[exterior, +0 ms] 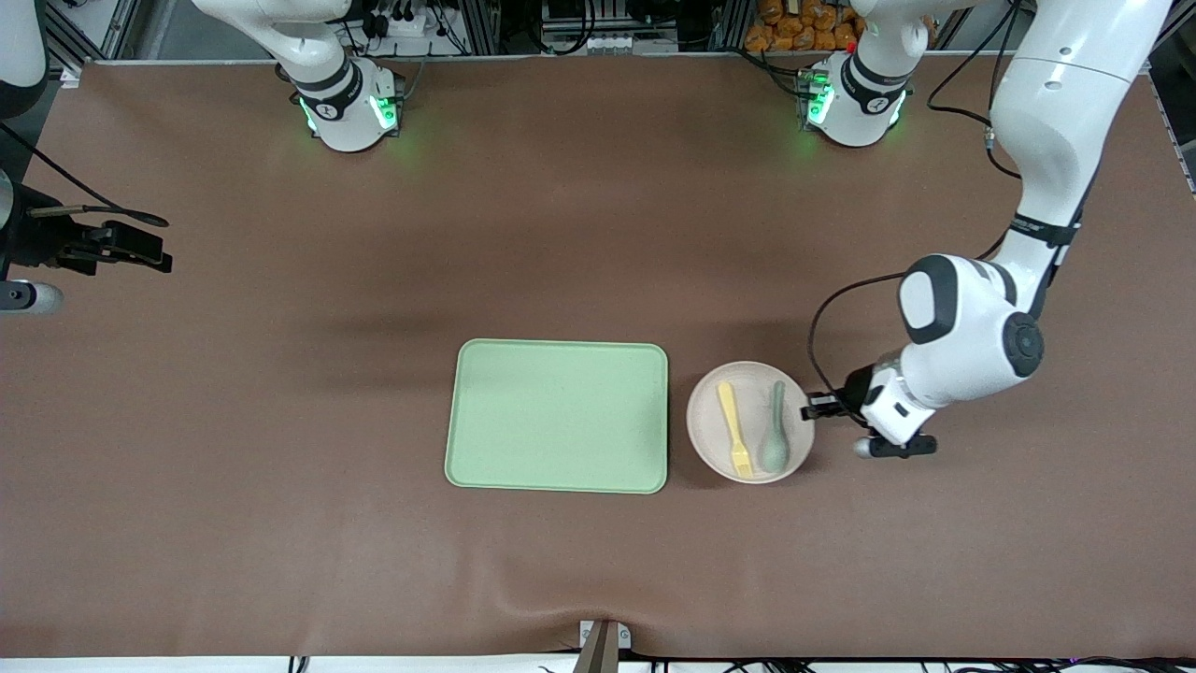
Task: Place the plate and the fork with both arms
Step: 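Slide the white plate onto the light green tray with the left gripper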
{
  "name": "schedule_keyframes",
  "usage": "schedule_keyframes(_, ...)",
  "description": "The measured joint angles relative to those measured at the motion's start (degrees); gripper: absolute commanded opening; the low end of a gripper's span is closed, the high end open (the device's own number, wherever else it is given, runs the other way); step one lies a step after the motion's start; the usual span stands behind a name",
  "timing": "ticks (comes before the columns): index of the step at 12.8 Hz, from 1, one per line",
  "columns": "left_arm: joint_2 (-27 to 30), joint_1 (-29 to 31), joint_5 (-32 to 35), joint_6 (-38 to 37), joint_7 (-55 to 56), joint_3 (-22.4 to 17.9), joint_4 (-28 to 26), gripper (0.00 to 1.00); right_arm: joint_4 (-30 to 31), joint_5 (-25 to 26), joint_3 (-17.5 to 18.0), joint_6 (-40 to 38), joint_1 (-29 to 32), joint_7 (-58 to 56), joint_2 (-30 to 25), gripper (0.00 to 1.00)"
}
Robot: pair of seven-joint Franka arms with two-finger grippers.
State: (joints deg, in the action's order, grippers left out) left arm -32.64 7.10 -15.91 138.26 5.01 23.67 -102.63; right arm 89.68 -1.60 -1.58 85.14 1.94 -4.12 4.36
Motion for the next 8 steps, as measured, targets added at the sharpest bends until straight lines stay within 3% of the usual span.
schedule_keyframes(3,-1.5,-6.8,0.0,0.0,2.3,0.4,3.0,0.00,0.0,0.0,0.0,0.0,0.0,0.0,0.0,1.00)
schedule_keyframes(8,-9.0,-16.2,0.0,0.3,5.5,-1.8,9.7,0.00,0.1,0.0,0.1,0.0,-0.2,0.0,0.1,1.00)
